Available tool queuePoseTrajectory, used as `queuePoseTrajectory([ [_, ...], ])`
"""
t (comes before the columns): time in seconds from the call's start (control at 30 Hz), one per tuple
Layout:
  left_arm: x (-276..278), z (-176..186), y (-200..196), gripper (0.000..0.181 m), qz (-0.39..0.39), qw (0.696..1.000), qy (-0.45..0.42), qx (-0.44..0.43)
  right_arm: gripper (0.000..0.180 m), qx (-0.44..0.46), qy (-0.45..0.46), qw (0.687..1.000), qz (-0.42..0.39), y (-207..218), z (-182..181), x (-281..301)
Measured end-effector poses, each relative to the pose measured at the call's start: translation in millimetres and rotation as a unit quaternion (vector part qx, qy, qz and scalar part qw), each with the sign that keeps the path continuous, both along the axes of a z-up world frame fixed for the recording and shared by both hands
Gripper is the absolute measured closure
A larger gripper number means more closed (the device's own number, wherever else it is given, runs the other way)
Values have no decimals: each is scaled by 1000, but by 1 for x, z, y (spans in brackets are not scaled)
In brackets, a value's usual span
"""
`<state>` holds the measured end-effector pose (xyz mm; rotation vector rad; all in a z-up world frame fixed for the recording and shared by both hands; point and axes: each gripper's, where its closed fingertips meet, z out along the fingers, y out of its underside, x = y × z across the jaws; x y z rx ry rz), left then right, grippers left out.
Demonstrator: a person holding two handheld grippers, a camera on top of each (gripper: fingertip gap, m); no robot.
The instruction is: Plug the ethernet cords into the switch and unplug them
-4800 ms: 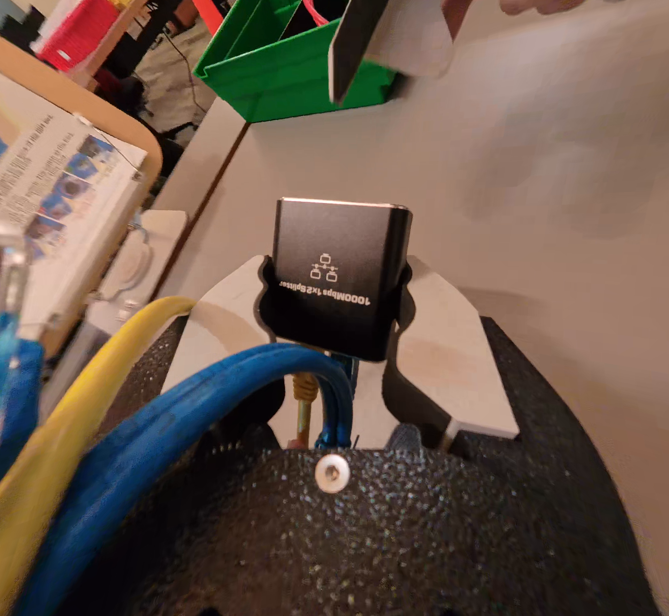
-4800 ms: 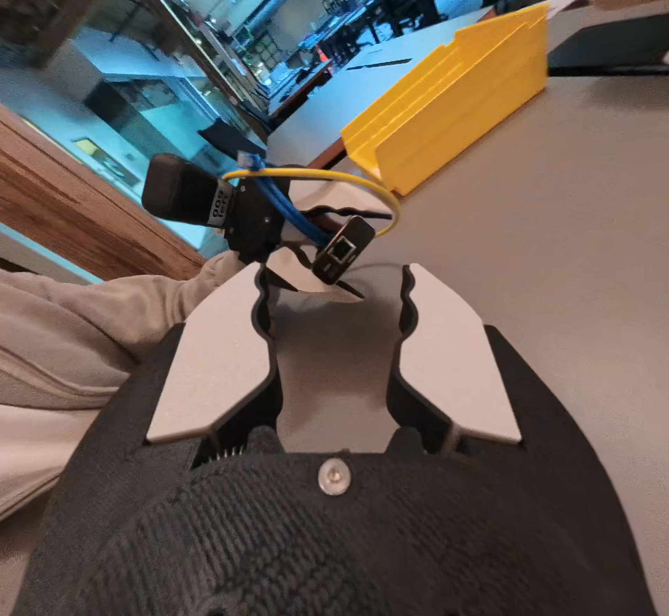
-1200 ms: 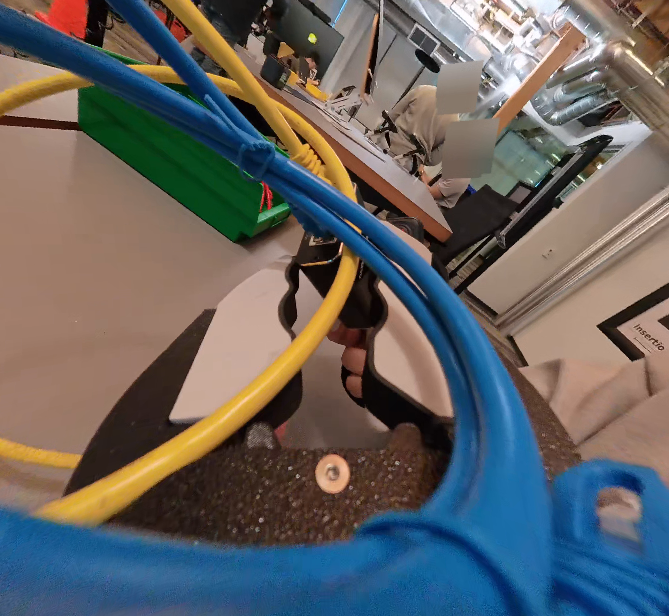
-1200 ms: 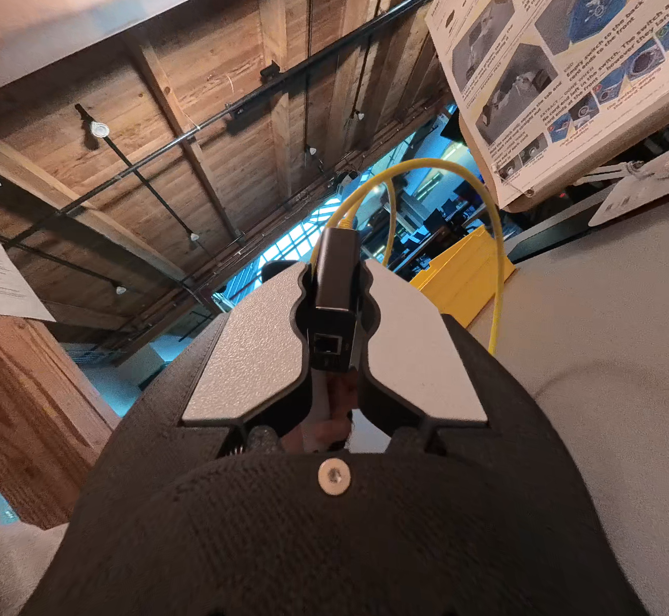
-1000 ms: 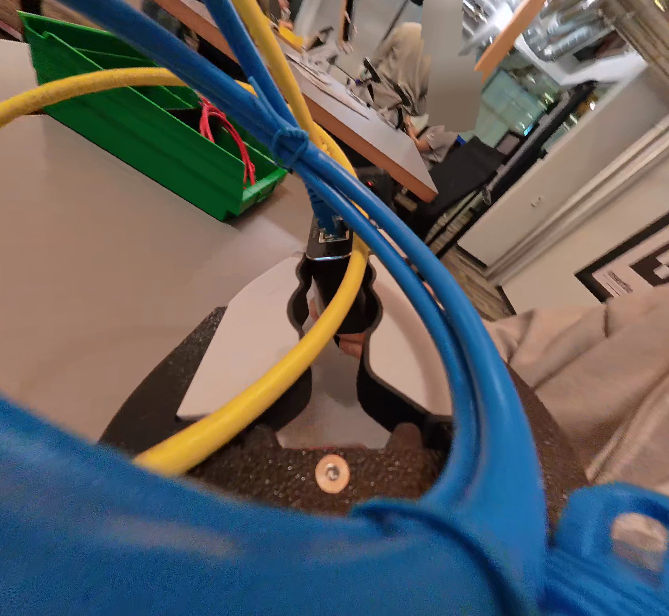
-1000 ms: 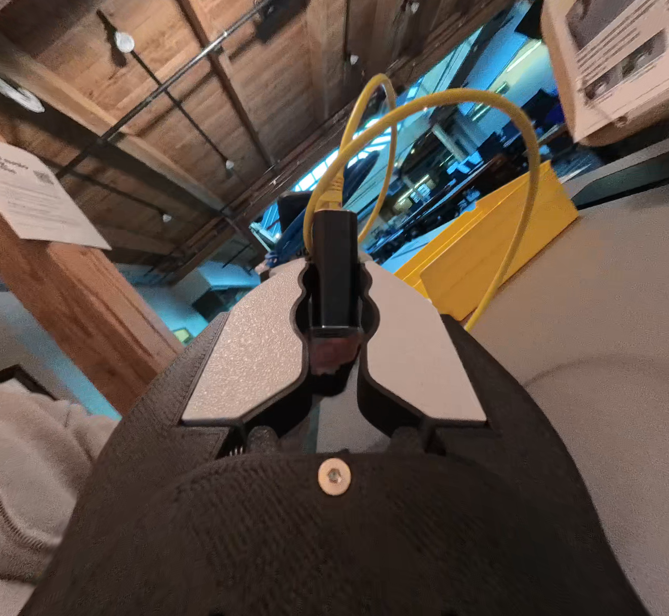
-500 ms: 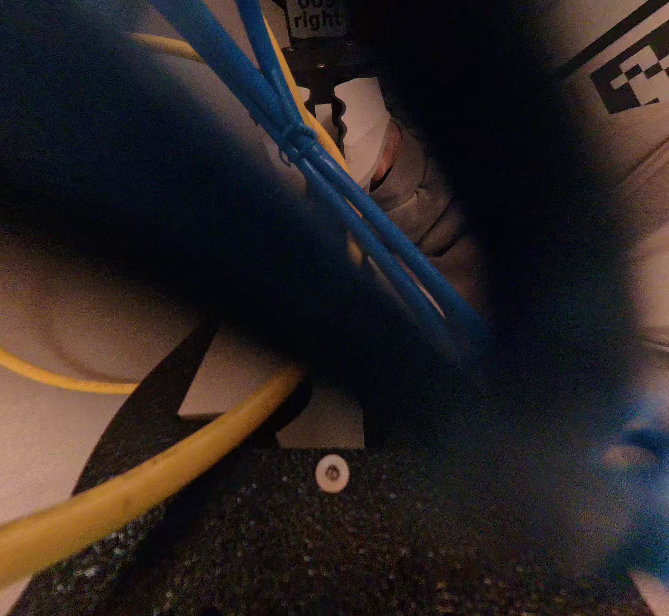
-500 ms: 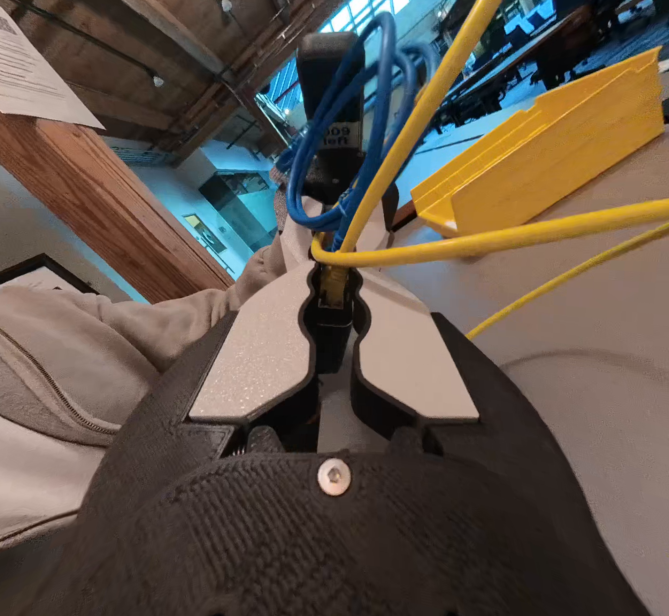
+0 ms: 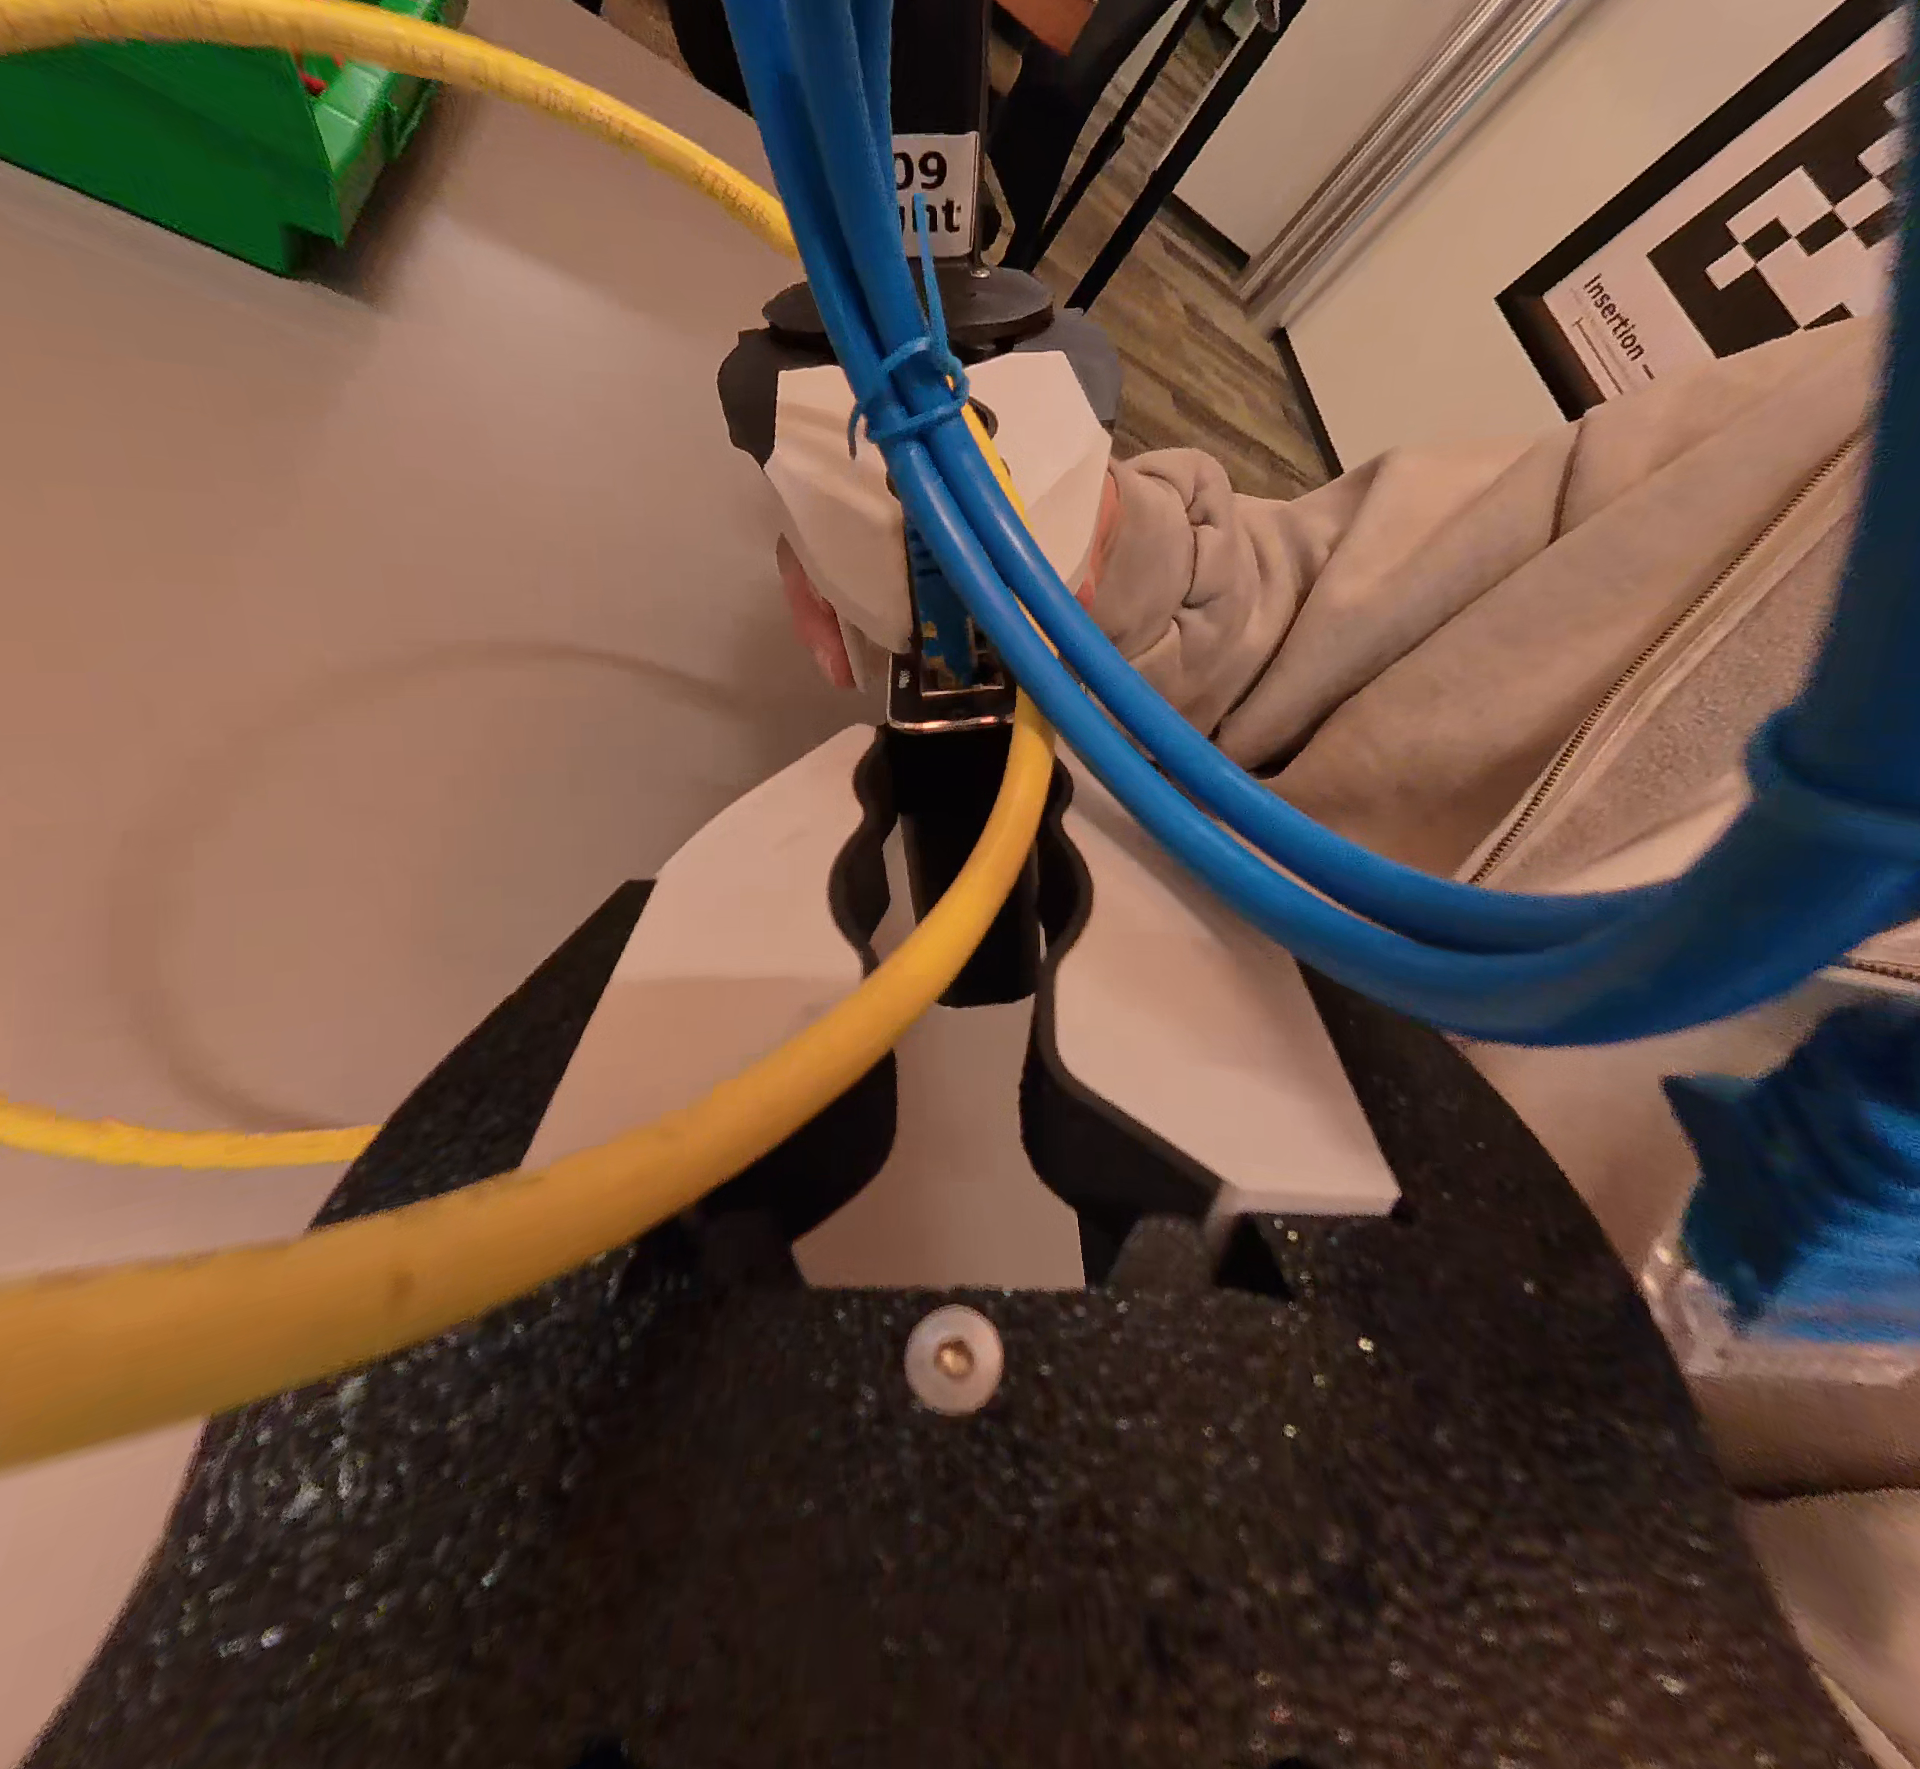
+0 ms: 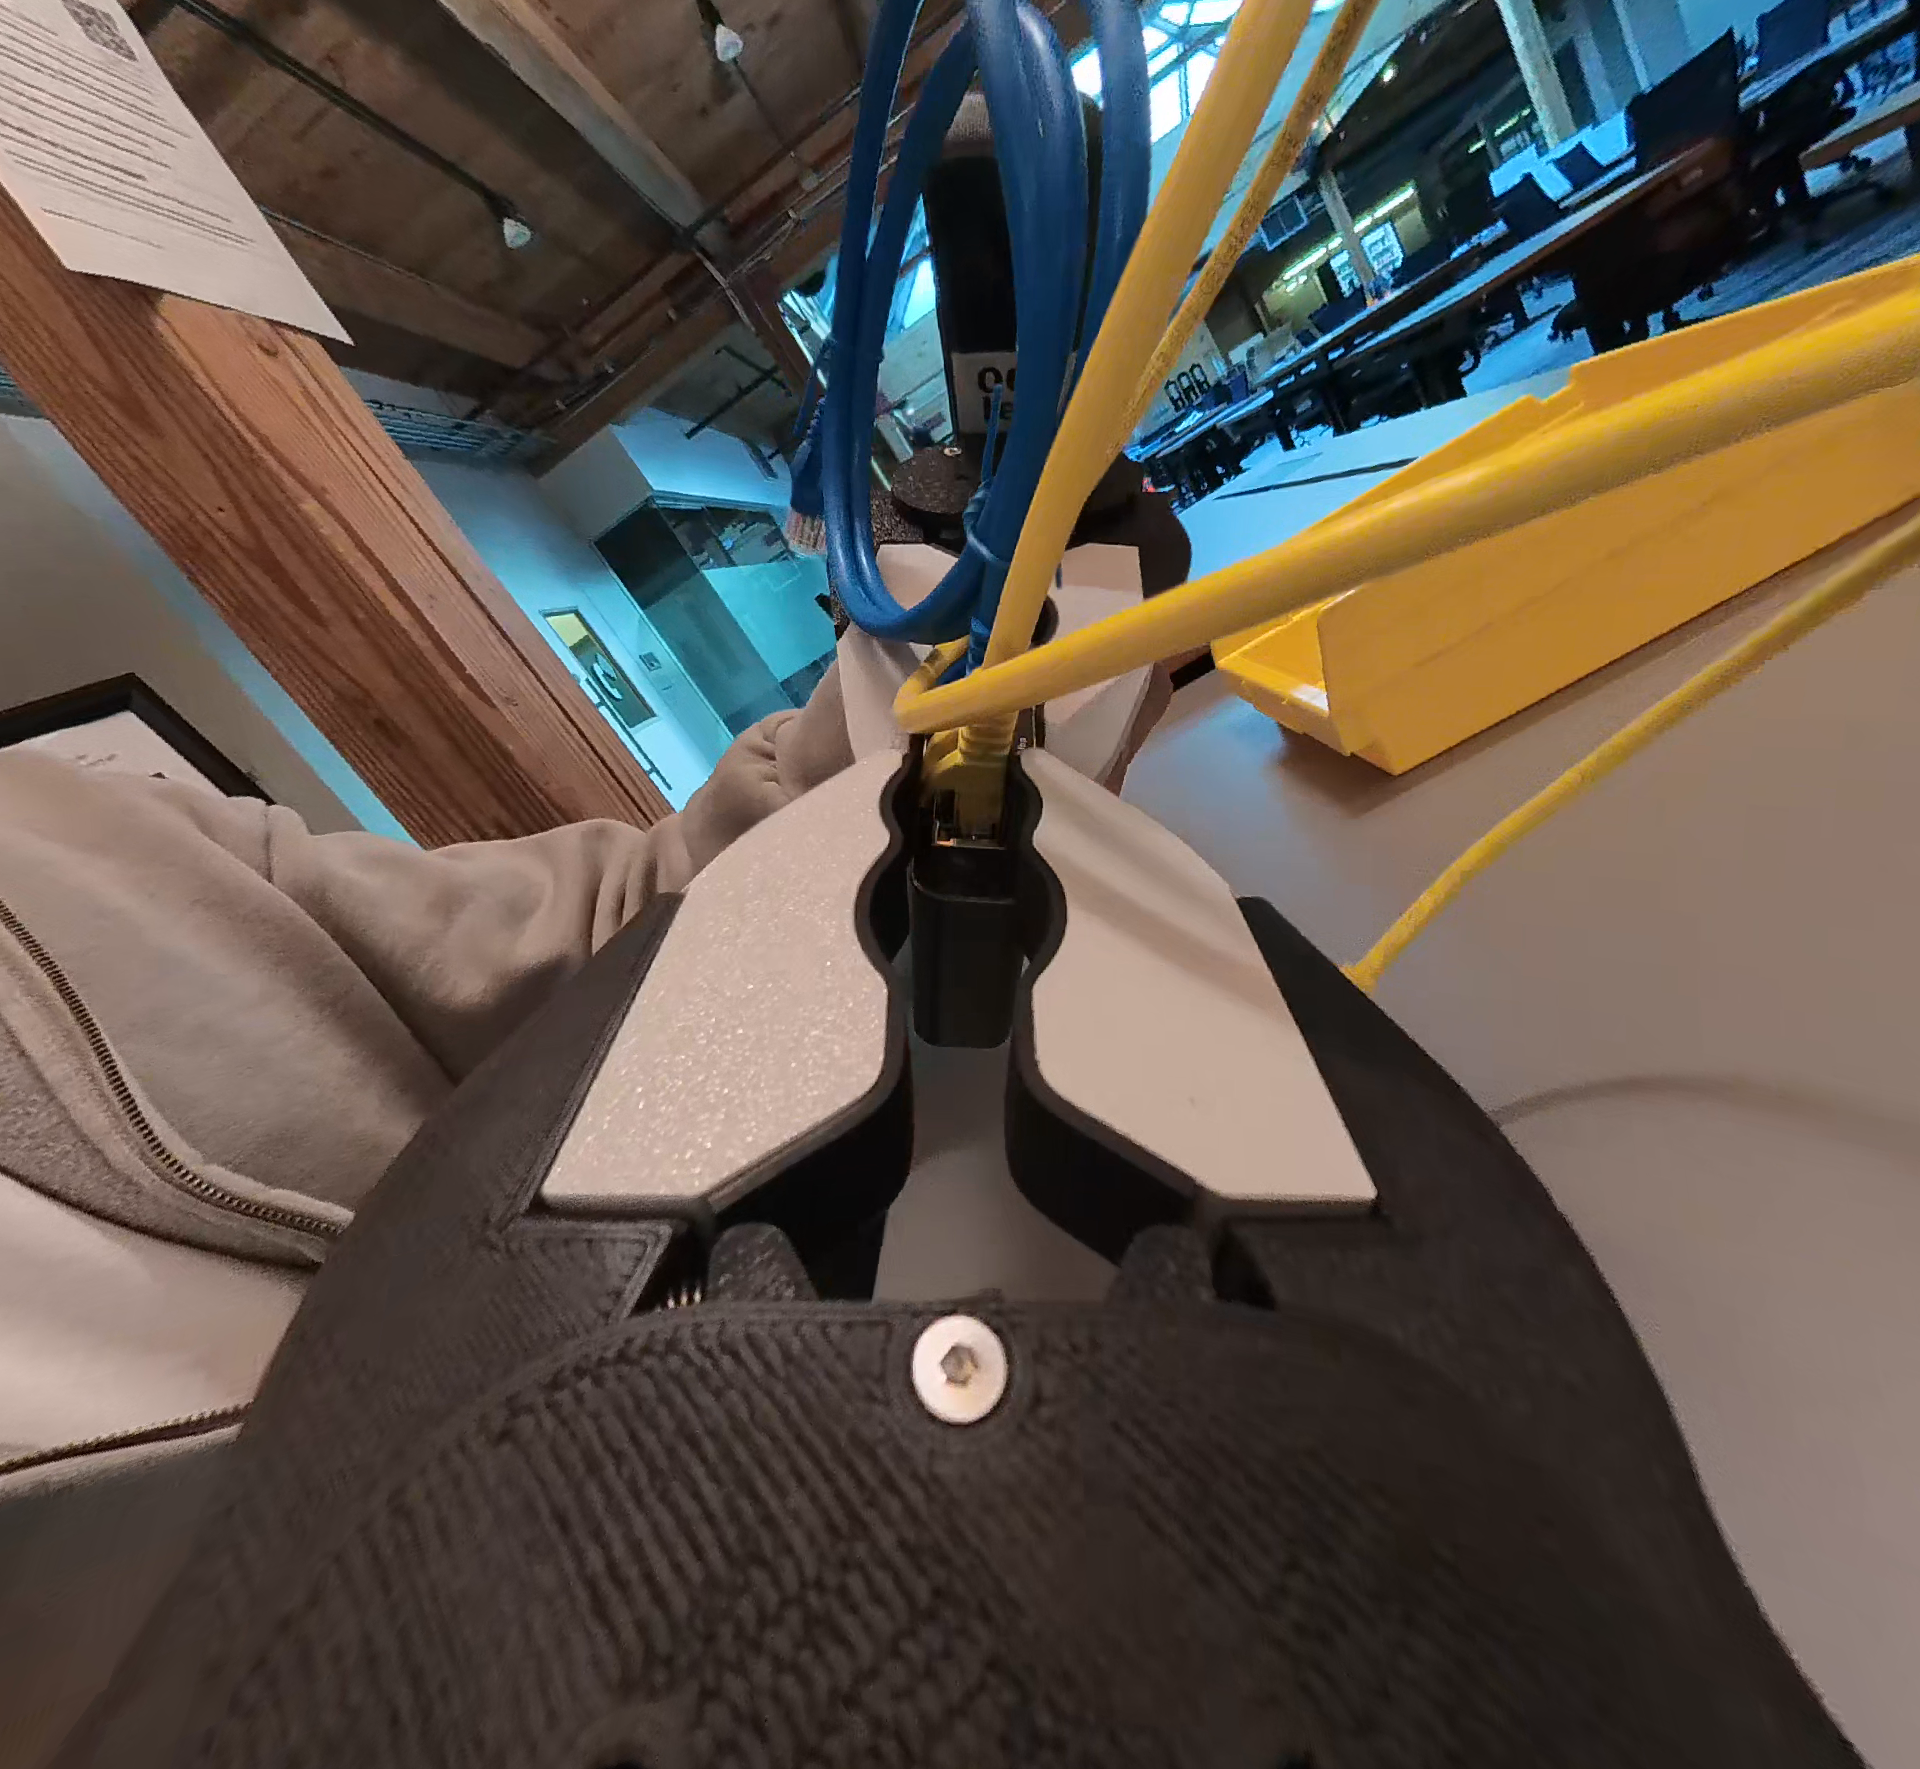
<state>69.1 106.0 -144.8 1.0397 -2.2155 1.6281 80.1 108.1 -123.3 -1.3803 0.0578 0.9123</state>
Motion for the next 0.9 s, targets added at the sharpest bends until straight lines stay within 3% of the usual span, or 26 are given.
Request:
queuePoseTrajectory([
  [0.23, 21, 1, 5, 153, 79, 995, -67, -13, 165, -9, -52, 994, -92, 3, 8, 21],
  [0.3, 24, -8, 7, 133, 107, 991, -84, 8, 166, -5, -31, 995, -95, 0, 11, 28],
  [0.47, 29, -19, -11, 142, 134, 978, -158, 16, 165, -5, -13, 996, -87, 3, 6, 30],
  [0.9, 21, -20, -19, 156, 127, 980, -135, -69, 165, -8, -133, 990, -41, 0, 4, 16],
])
